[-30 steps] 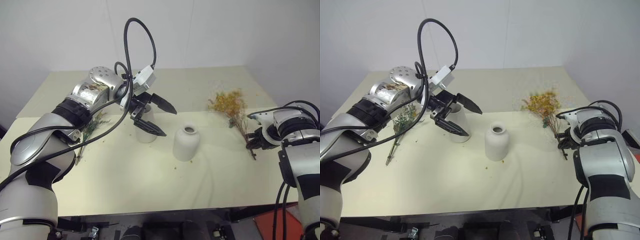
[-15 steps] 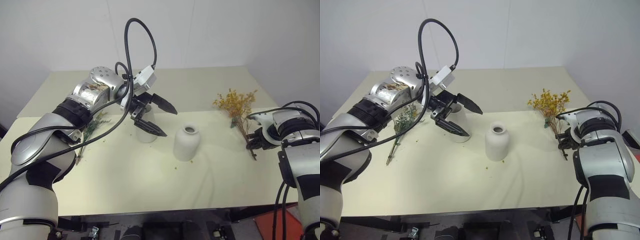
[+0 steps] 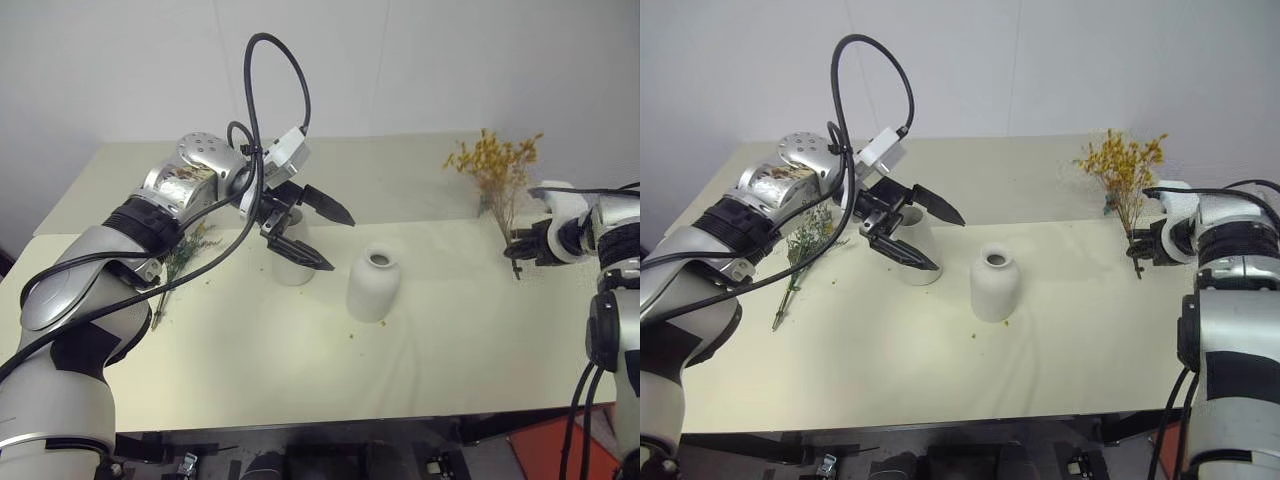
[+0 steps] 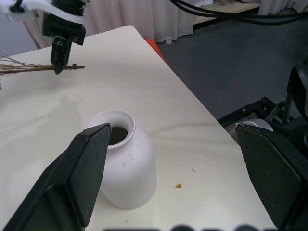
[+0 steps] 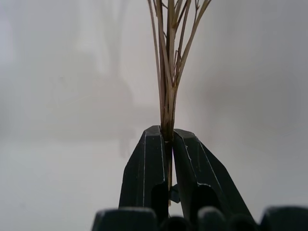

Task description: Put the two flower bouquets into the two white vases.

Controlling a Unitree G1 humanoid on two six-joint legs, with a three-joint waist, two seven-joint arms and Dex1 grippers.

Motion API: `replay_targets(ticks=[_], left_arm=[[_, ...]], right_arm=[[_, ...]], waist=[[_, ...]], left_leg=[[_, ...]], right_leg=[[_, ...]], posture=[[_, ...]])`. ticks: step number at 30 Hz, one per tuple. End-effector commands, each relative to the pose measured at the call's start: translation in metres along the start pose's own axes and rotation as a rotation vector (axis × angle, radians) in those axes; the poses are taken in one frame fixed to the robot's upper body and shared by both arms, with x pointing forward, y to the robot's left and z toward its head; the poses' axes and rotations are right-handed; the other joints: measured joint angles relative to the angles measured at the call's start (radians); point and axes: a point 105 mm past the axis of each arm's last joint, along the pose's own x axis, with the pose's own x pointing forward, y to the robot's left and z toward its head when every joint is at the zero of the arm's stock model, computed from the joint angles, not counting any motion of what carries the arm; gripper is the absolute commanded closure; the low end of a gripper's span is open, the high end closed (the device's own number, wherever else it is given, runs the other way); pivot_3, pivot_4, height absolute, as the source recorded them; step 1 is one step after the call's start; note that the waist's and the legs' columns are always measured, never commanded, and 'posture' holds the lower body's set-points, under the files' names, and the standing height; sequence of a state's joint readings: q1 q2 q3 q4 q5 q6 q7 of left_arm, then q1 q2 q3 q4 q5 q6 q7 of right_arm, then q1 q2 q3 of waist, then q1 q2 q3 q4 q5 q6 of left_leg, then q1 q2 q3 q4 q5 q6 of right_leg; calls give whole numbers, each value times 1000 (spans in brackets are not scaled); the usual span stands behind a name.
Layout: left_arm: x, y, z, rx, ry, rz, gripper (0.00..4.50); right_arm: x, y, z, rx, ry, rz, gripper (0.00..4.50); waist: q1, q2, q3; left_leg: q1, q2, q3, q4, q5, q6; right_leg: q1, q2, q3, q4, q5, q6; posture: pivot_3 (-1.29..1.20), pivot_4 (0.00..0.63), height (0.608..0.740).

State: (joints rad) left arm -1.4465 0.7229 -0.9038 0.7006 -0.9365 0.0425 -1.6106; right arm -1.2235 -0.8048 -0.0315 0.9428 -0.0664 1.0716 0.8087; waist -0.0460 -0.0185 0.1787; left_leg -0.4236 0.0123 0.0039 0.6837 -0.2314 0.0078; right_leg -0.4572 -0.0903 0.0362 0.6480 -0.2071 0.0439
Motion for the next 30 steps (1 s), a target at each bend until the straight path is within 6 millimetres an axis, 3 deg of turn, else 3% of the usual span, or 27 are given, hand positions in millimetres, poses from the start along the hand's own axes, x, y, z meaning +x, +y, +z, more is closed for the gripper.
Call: replay_targets(ticks=[1,6,9,13,22,30], left_arm=[[-9,2,10,25,-26,30,0],[-13,3,10,14,-30,51,0],[-17,3,9,5,-27,65,0],[-24,1,5,-17,-14,83,0],[-44,-4,-16,-68,6,160,0],[-56,-13,-27,-103,-20,203,0]], right_arm=[[-22,7,25,32,-209,2,4045],[-42,20,33,4,-520,-16,4045],[-57,38,30,-69,-765,-50,4045],[-71,69,23,-200,-950,-60,4045],[-98,121,19,-191,-1127,10,4045],[-113,168,2,-180,-1139,175,4045]], waist=[[1,0,0],[1,0,0],[2,0,0],[2,0,0],[2,0,0],[3,0,0]], left_leg=[[0,0,0,0,0,0],[0,0,-1,1,0,0],[0,0,-1,1,0,1],[0,0,-1,2,1,1],[2,1,-2,2,3,2],[1,1,-2,2,3,2]], right_leg=[[0,0,0,0,0,0],[0,0,0,1,0,0],[1,0,0,1,1,0],[1,0,0,1,1,1],[1,3,2,1,3,0],[1,4,2,0,4,0]], posture=[[0,150,740],[0,150,740],[0,150,740],[0,150,740],[0,150,740],[0,150,740]])
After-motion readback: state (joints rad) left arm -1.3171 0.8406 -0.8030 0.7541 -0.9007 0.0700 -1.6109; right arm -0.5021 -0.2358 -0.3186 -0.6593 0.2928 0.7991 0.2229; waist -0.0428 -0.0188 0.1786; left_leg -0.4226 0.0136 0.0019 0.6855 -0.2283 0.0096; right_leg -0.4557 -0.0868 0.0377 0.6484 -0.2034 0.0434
